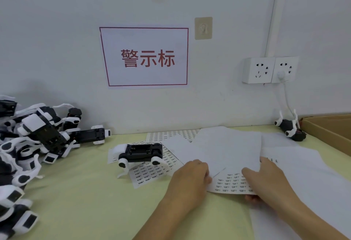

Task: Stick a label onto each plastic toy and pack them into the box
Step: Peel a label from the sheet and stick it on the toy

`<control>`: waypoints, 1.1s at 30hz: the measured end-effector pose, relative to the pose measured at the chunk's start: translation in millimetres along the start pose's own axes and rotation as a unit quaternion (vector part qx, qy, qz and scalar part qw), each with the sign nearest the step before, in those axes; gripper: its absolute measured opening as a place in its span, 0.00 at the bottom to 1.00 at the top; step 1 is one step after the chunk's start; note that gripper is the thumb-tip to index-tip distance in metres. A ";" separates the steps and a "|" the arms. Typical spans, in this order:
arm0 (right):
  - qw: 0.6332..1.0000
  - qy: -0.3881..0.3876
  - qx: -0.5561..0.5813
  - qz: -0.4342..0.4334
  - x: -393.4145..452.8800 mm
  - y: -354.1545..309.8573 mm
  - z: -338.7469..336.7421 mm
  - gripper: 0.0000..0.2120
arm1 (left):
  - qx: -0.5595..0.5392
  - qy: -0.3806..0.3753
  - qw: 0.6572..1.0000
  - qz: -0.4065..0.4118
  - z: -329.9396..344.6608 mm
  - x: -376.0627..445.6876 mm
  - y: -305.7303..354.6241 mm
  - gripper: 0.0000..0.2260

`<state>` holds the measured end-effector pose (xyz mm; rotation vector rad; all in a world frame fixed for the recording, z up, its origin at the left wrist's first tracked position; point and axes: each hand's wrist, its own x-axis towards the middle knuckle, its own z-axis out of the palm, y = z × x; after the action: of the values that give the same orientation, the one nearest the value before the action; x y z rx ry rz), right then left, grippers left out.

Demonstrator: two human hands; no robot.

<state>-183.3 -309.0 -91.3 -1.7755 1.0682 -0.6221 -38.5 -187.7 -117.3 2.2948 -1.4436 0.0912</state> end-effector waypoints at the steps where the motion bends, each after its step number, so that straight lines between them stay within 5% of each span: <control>1: 1.000 0.009 -0.020 -0.006 -0.3 -0.5 -0.9 0.06 | 0.046 -0.009 0.999 0.007 -1.7 -0.1 2.0 0.08; 3: 0.994 0.039 -0.097 -0.033 -0.3 -0.6 -3.7 0.07 | 0.040 0.019 0.999 0.005 -4.4 2.5 3.2 0.07; 5: 0.973 0.076 -0.208 -0.057 0.1 -0.4 -7.0 0.09 | -0.132 0.121 0.981 -0.074 -15.6 5.5 7.5 0.09; 7: 0.947 0.115 -0.290 -0.073 0.4 -1.1 -9.5 0.13 | -0.408 0.225 0.865 -0.189 -35.0 13.9 6.8 0.10; 9: 0.939 0.127 -0.312 -0.072 2.5 -0.8 -10.7 0.23 | -0.649 0.224 0.689 -0.233 -53.7 18.9 6.3 0.10; 10: 0.939 0.126 -0.313 -0.072 3.1 -0.7 -10.7 0.26 | -0.709 0.215 0.630 -0.231 -60.6 20.1 5.7 0.10; 12: 0.944 0.125 -0.291 -0.092 2.5 -0.7 -8.8 0.26 | -0.752 0.203 0.586 -0.223 -66.8 18.7 5.7 0.10; 16: 0.977 0.098 -0.070 -0.178 0.8 -1.0 -3.4 0.12 | -0.743 0.206 0.590 -0.239 -63.4 15.3 10.1 0.10; 20: 0.984 -0.006 0.102 -0.149 -0.7 -8.5 -4.1 0.14 | -0.699 0.229 0.641 -0.219 -67.4 16.4 13.7 0.11; 24: 0.976 -0.011 0.128 -0.174 -1.7 -6.1 -2.0 0.12 | -0.739 0.167 0.630 -0.173 -84.5 14.1 20.1 0.12; 29: 0.943 -0.145 0.118 -0.277 -5.9 -9.4 -11.1 0.34 | -0.718 0.053 0.678 -0.148 -107.9 8.4 19.9 0.13; 33: 0.907 -0.284 0.203 -0.236 -16.7 -14.9 0.3 0.15 | -0.665 0.073 0.724 -0.170 -107.2 9.4 20.2 0.12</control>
<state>-185.3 -291.6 -77.3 -1.6821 0.0894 -0.5106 -33.9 -161.7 -11.1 1.1865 -0.5303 -0.6519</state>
